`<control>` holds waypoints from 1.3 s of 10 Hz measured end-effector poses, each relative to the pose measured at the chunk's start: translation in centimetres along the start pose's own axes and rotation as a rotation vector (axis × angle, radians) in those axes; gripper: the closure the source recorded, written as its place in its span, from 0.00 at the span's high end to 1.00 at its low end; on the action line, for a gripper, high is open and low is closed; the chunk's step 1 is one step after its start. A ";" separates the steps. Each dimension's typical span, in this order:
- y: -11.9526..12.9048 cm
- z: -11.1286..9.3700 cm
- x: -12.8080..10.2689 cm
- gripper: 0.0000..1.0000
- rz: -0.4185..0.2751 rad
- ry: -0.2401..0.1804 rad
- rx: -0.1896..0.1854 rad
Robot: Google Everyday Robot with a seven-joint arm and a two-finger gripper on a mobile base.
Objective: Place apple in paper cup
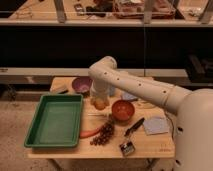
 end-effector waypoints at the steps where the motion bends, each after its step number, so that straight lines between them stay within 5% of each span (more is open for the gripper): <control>1: -0.3 0.1 0.0 0.00 -0.005 0.000 0.003; 5: -0.4 0.1 0.0 0.00 -0.006 0.002 0.003; 7: 0.0 0.2 0.4 0.00 0.006 0.035 -0.011; 13: 6.8 -0.8 11.5 0.00 0.036 0.305 -0.038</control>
